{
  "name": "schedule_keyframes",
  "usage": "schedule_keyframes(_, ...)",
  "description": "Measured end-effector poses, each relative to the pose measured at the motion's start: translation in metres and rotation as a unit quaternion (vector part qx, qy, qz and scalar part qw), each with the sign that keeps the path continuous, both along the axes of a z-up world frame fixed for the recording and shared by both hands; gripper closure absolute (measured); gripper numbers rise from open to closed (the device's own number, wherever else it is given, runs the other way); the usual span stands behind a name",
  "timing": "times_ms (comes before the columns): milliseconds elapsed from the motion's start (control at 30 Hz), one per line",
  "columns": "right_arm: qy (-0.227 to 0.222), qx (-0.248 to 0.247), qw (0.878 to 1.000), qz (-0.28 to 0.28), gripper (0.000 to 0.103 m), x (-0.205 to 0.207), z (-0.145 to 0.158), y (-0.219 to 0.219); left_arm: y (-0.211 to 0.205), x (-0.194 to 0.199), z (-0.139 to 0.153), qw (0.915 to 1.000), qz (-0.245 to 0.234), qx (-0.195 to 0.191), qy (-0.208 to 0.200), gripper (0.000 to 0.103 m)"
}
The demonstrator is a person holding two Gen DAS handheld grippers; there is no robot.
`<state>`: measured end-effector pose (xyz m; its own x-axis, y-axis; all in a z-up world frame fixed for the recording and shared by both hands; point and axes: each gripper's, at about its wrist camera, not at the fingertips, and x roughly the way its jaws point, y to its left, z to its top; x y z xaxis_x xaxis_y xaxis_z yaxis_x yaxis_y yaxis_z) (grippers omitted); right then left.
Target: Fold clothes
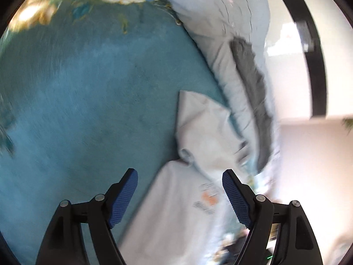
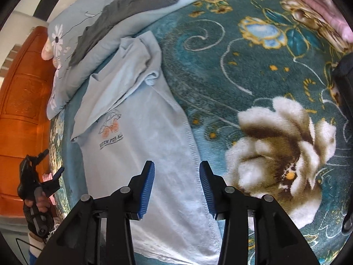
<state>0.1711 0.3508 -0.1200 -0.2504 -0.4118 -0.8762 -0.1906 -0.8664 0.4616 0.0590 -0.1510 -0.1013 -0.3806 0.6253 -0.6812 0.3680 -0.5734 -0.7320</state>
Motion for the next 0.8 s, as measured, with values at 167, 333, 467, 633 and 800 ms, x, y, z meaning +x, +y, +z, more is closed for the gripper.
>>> schedule_keyframes(167, -0.007, 0.009, 1.000, 0.011, 0.059, 0.000, -0.002, 0.002, -0.006, -0.019, -0.004, 0.9998, 0.005, 0.013, 0.013, 0.021)
schedule_keyframes(333, -0.023, 0.017, 1.000, 0.011, 0.059, -0.017, -0.006, -0.009, -0.005, -0.050, -0.017, 0.9995, 0.003, 0.019, 0.024, 0.021)
schedule_keyframes(467, -0.024, 0.028, 0.999, 0.019, 0.059, -0.033, -0.001, -0.018, 0.006, -0.082, -0.031, 0.9995, -0.016, -0.009, 0.027, 0.024)
schedule_keyframes(633, -0.025, 0.038, 0.999, 0.024, 0.059, -0.047, -0.001, -0.031, 0.025, -0.109, -0.043, 0.9973, -0.048, -0.035, 0.044, 0.041)
schedule_keyframes(800, -0.023, 0.047, 0.998, 0.020, 0.059, -0.053, -0.005, -0.038, 0.044, -0.121, -0.054, 0.9921, -0.088, -0.073, 0.052, 0.070)
